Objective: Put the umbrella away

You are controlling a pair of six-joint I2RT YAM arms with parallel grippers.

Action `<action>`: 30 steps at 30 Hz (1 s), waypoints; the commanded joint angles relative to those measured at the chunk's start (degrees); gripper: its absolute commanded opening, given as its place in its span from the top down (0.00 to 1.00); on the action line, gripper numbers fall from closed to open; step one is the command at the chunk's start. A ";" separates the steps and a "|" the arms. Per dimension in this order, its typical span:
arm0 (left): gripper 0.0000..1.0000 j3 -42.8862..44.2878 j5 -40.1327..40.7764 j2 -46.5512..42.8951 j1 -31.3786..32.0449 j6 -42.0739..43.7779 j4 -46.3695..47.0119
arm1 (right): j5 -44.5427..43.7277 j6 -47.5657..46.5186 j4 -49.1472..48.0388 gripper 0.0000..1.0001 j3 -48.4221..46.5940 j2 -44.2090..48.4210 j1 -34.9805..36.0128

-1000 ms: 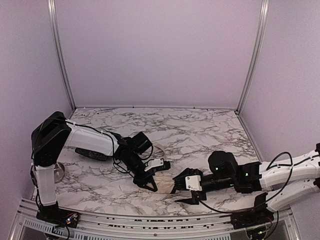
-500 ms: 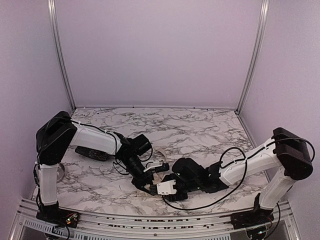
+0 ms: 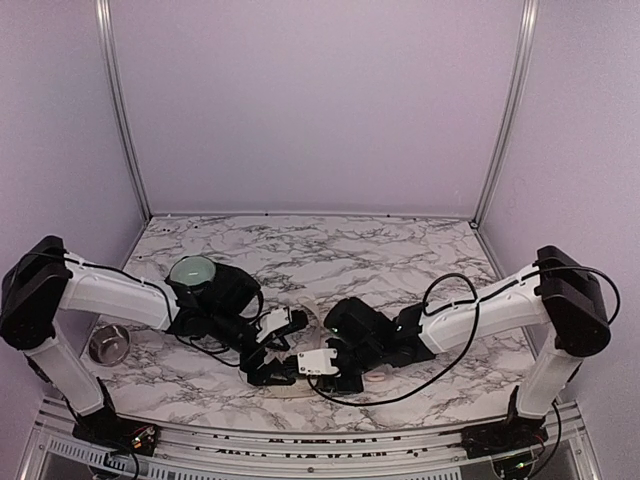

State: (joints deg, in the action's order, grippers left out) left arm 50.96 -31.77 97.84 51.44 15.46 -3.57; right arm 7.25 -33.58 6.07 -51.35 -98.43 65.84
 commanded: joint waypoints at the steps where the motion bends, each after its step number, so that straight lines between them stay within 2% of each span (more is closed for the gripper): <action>1: 0.01 -11.50 9.84 -13.70 0.56 0.62 21.65 | 13.73 9.30 18.64 0.83 -5.52 -7.27 -3.87; 5: 0.01 -20.57 14.95 -24.81 3.25 5.66 23.80 | 18.97 11.82 24.24 0.83 -8.53 -13.51 -6.65; 9: 0.02 -23.90 22.61 -28.50 10.50 12.50 21.77 | 25.50 13.74 24.60 0.82 -9.51 -15.73 -8.83; 11: 0.05 -22.85 26.15 -26.66 12.75 14.61 19.49 | 28.43 14.54 24.71 0.82 -10.30 -16.68 -9.91; 15: 0.08 -16.96 37.78 -17.36 16.10 19.21 14.18 | 32.75 16.12 23.44 0.83 -11.49 -17.85 -11.39; 17: 0.06 -13.93 41.56 -12.82 16.32 19.88 13.77 | 35.12 16.73 22.92 0.83 -11.93 -18.52 -12.75; 19: 0.01 -11.54 43.73 -9.42 16.32 20.96 13.56 | 36.08 17.73 22.25 0.84 -12.05 -19.31 -14.05; 22: 0.01 -9.89 43.09 -4.73 16.29 22.63 12.78 | 36.80 17.90 20.85 0.84 -11.95 -20.07 -14.93; 24: 0.10 -7.18 41.55 -1.21 16.15 22.21 7.24 | 38.22 17.80 20.47 0.84 -12.37 -20.34 -15.19; 27: 0.51 -4.23 39.18 2.28 16.15 19.58 1.88 | 38.51 18.79 19.05 0.82 -12.59 -19.55 -16.05; 28: 0.56 -4.43 38.05 2.42 16.16 19.12 1.79 | 38.55 19.03 18.12 0.81 -12.42 -18.88 -16.40; 30: 0.58 -5.29 35.15 2.21 16.15 18.87 1.77 | 38.01 19.66 16.48 0.75 -12.05 -17.33 -16.85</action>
State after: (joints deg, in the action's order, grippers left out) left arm 46.50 6.31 97.86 67.92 35.24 5.21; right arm 49.89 -16.27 20.03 -65.34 -114.83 49.36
